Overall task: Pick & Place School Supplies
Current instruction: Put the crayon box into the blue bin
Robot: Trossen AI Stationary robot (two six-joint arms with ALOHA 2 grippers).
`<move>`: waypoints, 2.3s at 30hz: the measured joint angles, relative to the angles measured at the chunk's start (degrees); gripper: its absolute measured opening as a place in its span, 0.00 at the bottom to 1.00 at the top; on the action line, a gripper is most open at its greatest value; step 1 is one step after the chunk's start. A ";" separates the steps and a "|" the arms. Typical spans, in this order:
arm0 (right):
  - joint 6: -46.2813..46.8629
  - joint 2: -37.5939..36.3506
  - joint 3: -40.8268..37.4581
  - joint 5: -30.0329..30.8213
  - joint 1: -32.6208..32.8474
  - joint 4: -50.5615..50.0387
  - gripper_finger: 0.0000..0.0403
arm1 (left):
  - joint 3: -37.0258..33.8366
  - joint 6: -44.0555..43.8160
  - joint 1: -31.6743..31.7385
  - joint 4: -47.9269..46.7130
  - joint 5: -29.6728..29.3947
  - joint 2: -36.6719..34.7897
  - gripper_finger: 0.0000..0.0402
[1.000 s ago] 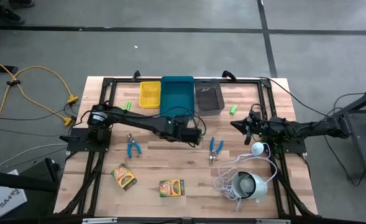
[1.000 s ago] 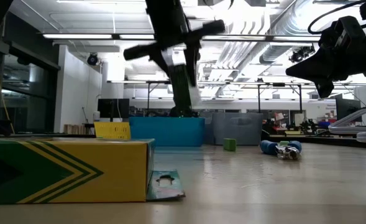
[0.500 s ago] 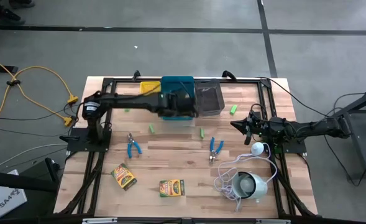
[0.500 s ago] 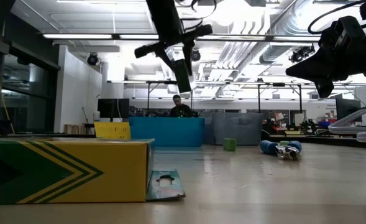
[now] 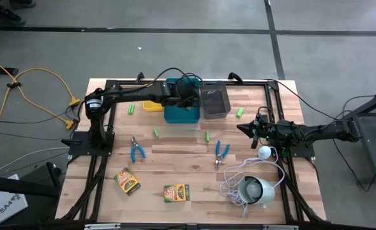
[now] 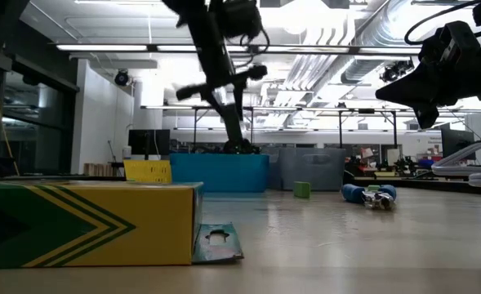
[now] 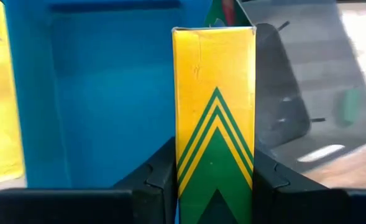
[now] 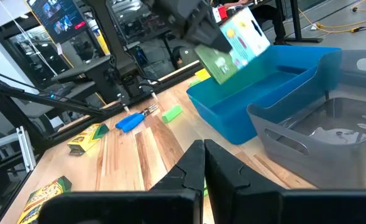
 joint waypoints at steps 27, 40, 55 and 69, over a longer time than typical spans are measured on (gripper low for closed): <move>0.00 -0.01 0.01 -0.01 0.00 0.01 0.01 | -26.59 1.18 6.36 41.08 17.20 0.07 0.34; -0.01 -0.01 0.00 0.00 -0.02 0.00 0.01 | -26.58 5.15 6.19 41.06 15.43 0.07 0.45; 0.01 -0.02 0.01 0.01 -0.01 -0.01 0.01 | -26.54 6.20 5.67 38.66 12.32 0.07 0.55; 0.01 -0.01 0.00 -0.01 0.00 0.01 0.01 | -26.54 17.04 5.69 37.38 8.22 0.07 0.55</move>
